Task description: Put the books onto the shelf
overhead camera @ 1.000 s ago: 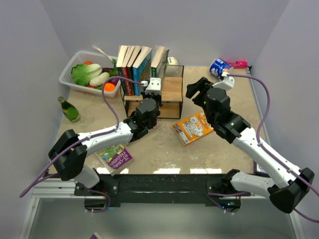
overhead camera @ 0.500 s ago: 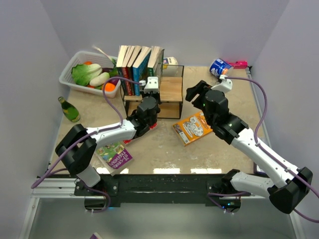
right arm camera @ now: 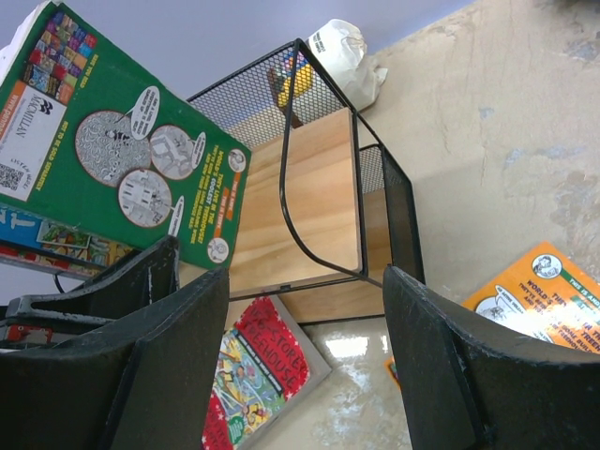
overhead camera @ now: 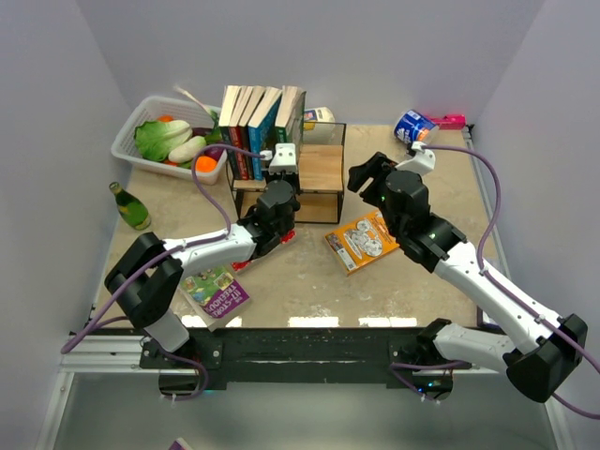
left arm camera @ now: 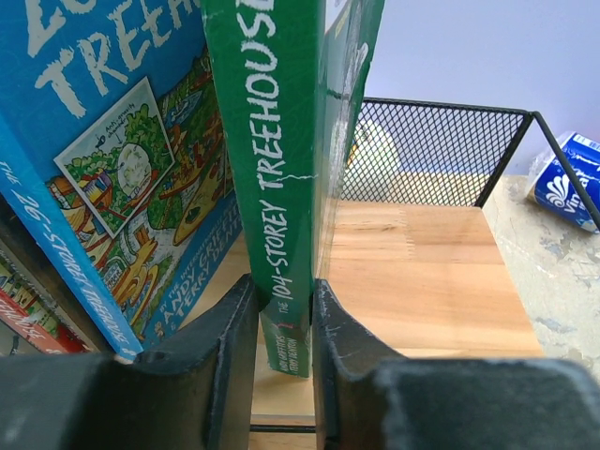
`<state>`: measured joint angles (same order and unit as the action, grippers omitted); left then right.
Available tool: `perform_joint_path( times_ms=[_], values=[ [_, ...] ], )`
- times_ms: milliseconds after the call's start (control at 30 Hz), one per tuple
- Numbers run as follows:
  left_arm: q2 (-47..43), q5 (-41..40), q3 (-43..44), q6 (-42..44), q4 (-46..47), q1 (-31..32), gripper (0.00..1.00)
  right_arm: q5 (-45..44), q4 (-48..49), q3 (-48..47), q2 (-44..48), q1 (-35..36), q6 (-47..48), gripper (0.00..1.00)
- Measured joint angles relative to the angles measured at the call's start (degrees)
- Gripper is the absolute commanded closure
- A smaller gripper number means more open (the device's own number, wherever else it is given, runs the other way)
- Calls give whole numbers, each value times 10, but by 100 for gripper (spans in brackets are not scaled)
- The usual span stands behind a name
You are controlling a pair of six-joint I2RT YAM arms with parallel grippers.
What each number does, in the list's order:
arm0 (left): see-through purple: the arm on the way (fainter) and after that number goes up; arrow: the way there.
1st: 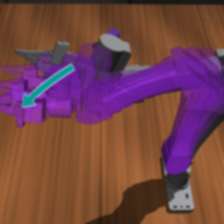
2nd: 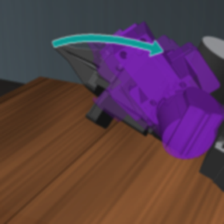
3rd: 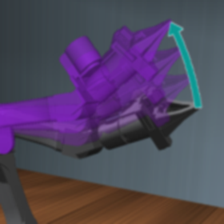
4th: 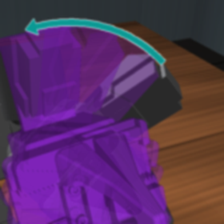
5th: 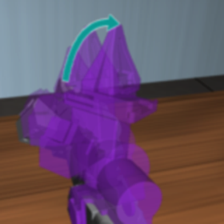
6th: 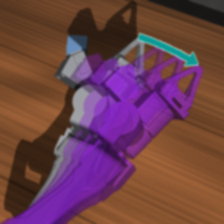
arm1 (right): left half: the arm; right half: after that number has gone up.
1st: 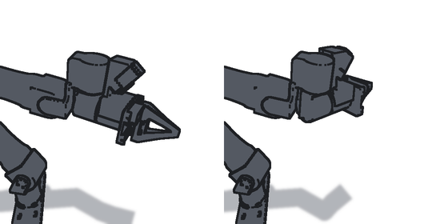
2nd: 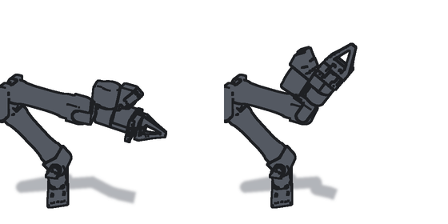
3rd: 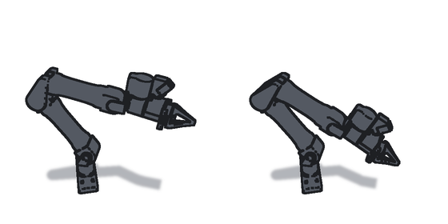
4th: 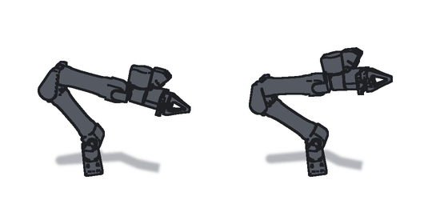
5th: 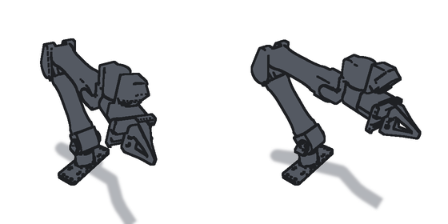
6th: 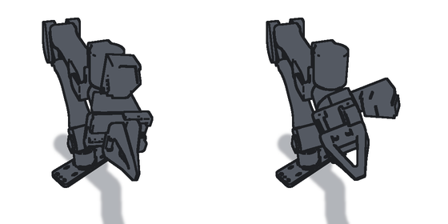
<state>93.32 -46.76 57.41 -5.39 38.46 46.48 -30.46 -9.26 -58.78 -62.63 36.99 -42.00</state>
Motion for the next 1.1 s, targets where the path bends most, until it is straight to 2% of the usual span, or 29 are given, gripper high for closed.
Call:
perform_joint_path(
  times_ms=[467,1100],
  values=[
    [-23,-9,-1,-10,-17,0,52,0,1,0,0,-3,0,30],
    [-114,-58,-49,-26,-100,52,50,2,1,0,-1,-3,-7,29]
  ],
)
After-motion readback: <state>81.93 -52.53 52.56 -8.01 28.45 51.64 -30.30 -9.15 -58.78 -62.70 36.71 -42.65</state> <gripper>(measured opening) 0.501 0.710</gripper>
